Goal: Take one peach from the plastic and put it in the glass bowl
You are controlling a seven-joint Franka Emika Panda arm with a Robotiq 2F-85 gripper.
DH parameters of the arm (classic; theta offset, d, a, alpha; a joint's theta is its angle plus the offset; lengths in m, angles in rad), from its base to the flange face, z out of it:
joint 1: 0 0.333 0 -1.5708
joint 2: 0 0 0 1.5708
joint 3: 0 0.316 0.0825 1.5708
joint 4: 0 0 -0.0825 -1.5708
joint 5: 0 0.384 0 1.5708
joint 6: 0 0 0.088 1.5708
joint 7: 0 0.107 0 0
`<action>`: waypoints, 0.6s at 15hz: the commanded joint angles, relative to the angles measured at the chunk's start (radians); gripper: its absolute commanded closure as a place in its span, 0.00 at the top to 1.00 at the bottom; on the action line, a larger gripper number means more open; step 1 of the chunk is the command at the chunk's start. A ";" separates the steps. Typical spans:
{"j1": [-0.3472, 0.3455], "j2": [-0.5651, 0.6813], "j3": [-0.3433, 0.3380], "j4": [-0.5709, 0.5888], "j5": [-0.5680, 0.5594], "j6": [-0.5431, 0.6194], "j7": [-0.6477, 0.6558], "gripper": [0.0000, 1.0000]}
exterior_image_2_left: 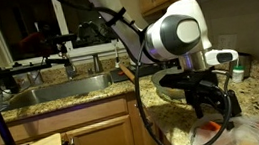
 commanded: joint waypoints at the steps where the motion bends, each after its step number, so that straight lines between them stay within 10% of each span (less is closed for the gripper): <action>1: -0.005 -0.006 0.020 0.009 0.034 -0.028 -0.042 1.00; 9: -0.009 -0.003 0.040 0.010 0.067 -0.031 -0.068 1.00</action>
